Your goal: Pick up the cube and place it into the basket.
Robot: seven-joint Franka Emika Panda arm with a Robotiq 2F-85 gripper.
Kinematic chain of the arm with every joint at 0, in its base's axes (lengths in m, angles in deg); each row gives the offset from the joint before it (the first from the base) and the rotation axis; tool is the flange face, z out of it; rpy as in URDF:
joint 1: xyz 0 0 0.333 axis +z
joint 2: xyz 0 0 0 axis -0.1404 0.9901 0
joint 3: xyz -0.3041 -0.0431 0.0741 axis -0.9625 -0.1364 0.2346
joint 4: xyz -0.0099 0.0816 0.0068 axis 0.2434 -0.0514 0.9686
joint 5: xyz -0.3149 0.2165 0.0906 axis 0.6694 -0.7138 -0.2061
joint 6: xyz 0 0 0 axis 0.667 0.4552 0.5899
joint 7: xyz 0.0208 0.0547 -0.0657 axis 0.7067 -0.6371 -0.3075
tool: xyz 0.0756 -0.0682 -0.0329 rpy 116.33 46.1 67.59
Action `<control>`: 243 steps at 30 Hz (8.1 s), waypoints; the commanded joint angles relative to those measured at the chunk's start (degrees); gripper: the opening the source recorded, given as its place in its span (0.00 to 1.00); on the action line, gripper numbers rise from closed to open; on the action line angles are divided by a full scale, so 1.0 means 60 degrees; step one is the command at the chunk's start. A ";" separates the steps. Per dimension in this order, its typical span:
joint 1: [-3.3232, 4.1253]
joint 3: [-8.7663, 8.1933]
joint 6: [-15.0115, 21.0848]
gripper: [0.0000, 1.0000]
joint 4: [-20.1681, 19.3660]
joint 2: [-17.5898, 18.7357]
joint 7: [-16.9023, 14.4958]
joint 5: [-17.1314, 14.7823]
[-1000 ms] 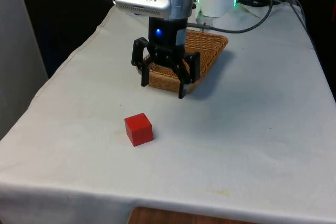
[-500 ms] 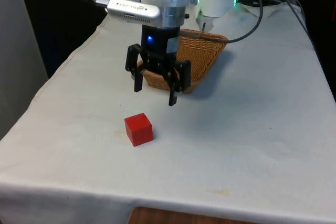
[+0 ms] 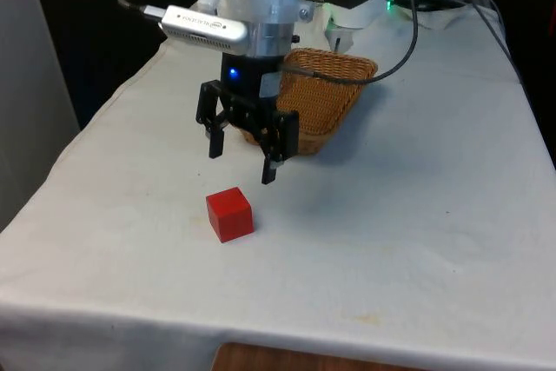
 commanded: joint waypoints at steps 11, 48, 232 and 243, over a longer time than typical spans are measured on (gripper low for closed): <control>-0.0010 -0.0162 0.0716 1.00 0.0048 0.0382 0.0487 -0.0029; 0.0105 -0.0554 0.1748 1.00 0.0926 0.1738 0.2120 0.0048; 0.0353 -0.0611 0.2368 0.02 -0.9740 -0.8375 0.1261 0.1805; 0.0315 -0.0573 0.3018 0.02 -1.0552 -0.8356 0.0907 0.1833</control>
